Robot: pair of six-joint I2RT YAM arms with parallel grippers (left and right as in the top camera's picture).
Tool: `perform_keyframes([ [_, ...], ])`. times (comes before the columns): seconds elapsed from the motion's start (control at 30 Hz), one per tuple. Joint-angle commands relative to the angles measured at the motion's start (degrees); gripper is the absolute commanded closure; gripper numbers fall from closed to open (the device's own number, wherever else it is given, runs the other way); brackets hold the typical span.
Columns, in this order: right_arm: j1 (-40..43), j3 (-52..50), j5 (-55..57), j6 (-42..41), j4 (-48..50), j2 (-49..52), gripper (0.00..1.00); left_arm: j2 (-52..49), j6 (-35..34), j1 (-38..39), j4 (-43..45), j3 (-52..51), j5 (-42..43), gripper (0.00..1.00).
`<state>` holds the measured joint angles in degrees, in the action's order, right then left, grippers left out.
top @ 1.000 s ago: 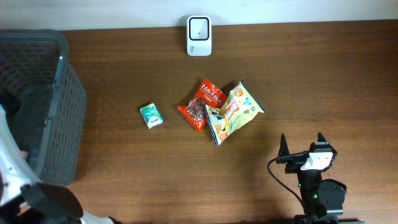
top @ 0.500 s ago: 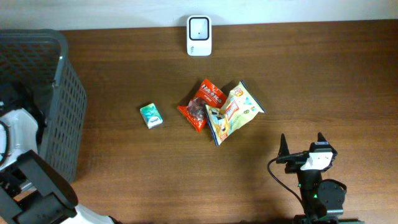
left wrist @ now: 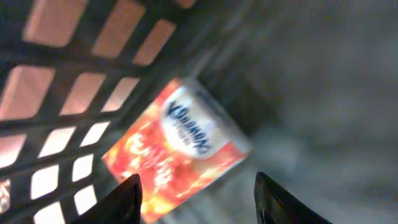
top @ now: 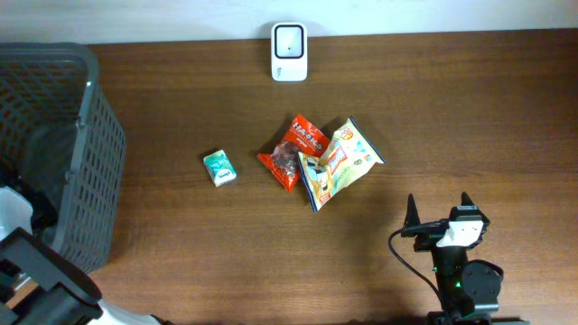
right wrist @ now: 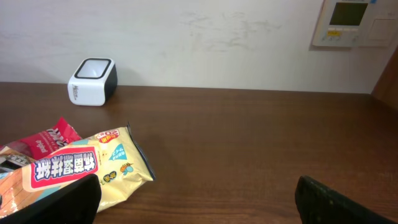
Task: Scan the item barcode
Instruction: 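Reach the left gripper into the basket and grasp the orange Kleenex box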
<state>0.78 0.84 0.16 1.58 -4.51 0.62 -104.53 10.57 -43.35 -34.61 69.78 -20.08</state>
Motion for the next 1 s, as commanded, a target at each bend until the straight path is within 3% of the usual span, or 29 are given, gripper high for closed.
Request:
perform_keyframes([
  [0.0, 0.4, -0.5, 0.5, 0.1, -0.2, -0.4, 0.01, -1.4, 2.4, 0.0, 0.8, -1.4, 2.6, 0.44],
  [0.23, 0.4, -0.5, 0.5, 0.1, -0.2, -0.4, 0.01, -4.8, 2.4, 0.0, 2.8, -1.5, 2.1, 0.45],
  [0.3, 0.4, -0.5, 0.5, 0.1, -0.2, -0.4, 0.02, -4.9, 2.4, 0.0, 4.1, -1.5, 2.1, 0.51],
  [0.37, 0.4, -0.5, 0.5, 0.1, -0.2, -0.4, 0.01, -4.9, 2.4, 0.0, 4.8, -1.5, 2.1, 0.8],
  [0.47, 0.4, -0.5, 0.5, 0.1, -0.2, -0.4, 0.01, -4.8, 2.4, 0.0, 4.6, -1.5, 2.1, 1.0],
  [0.7, 0.4, -0.5, 0.5, 0.1, -0.2, -0.4, 0.01, 1.4, -1.7, 1.1, 3.9, -1.0, 4.3, 1.0],
  [0.8, 0.4, -0.5, 0.5, 0.1, -0.2, -0.4, 0.01, 9.6, -2.3, 2.8, 3.9, 0.5, 11.0, 1.0],
  [0.97, 0.4, -0.5, 0.5, 0.1, -0.2, -0.4, 0.01, 23.7, -11.1, 4.4, 3.9, 1.5, 26.2, 1.0],
])
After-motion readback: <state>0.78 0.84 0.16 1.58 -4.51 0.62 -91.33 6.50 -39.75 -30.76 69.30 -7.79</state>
